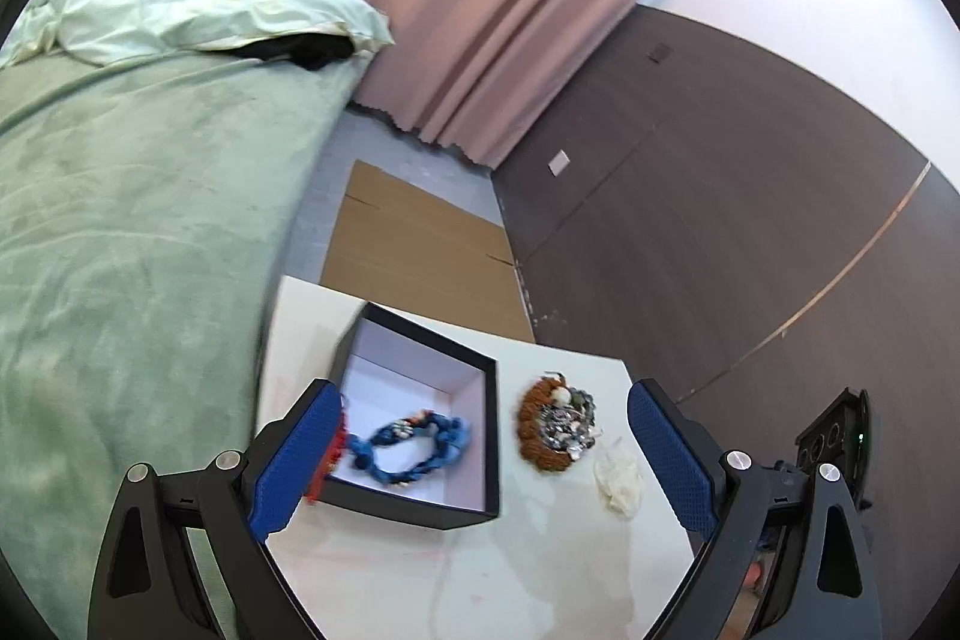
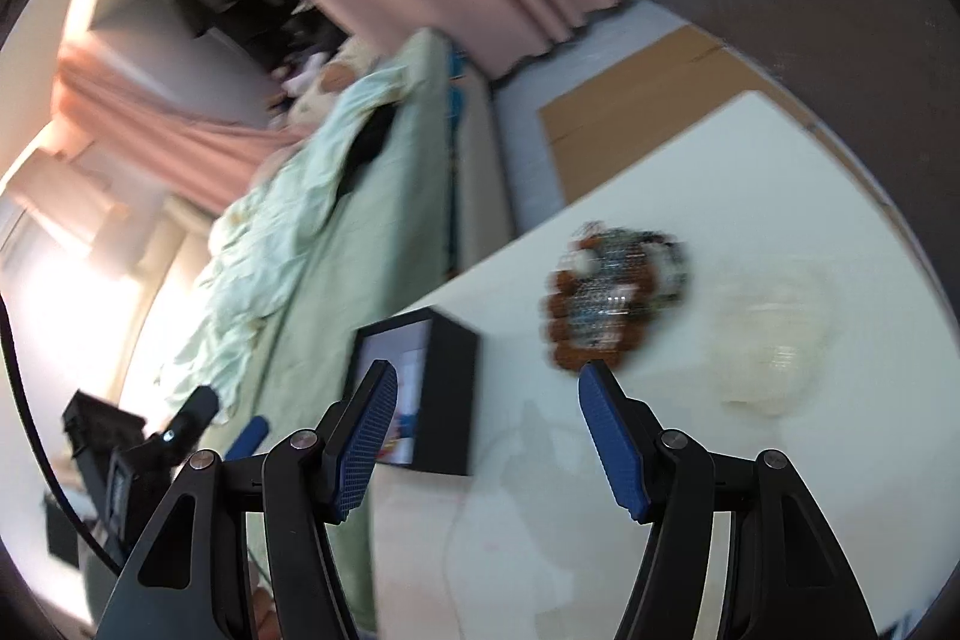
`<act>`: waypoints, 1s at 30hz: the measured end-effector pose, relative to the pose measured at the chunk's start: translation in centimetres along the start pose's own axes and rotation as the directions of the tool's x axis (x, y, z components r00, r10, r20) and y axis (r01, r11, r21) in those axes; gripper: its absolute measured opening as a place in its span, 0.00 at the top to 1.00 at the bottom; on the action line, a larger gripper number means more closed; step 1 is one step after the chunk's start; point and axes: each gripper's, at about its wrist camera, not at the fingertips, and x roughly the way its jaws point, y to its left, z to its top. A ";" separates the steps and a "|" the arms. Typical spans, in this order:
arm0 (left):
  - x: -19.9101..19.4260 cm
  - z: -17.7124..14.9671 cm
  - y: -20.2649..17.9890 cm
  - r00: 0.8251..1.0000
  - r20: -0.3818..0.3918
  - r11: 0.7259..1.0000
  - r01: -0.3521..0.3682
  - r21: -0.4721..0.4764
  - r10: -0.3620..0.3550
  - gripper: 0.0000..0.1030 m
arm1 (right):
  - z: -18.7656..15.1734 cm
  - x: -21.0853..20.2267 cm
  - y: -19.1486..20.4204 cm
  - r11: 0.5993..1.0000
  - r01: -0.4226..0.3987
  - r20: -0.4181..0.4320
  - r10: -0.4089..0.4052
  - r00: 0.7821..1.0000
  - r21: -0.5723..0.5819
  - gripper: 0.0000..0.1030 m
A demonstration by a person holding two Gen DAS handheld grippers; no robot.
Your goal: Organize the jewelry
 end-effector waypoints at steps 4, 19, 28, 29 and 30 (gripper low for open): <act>1.3 -0.6 -1.6 1.000 -0.024 0.999 -0.006 0.044 0.008 0.07 | 0.6 -1.3 -2.5 0.997 0.056 0.013 -0.057 0.998 0.047 0.38; 7.7 -1.9 -8.1 0.987 -0.160 0.968 0.029 0.249 0.012 0.44 | 2.3 -1.5 -8.7 0.975 0.176 -0.036 -0.173 0.984 0.136 0.39; 12.7 -2.2 -10.1 0.969 -0.243 0.958 0.023 0.286 0.049 0.66 | 3.5 1.2 -10.3 0.965 0.229 -0.121 -0.214 0.969 0.125 0.48; 13.4 -2.3 -10.1 0.966 -0.254 0.959 0.024 0.282 0.050 0.66 | 3.6 1.5 -10.4 0.963 0.242 -0.129 -0.226 0.965 0.117 0.48; 13.9 -2.3 -10.3 0.964 -0.260 0.960 0.023 0.278 0.052 0.66 | 3.6 1.8 -10.4 0.961 0.254 -0.136 -0.239 0.961 0.108 0.48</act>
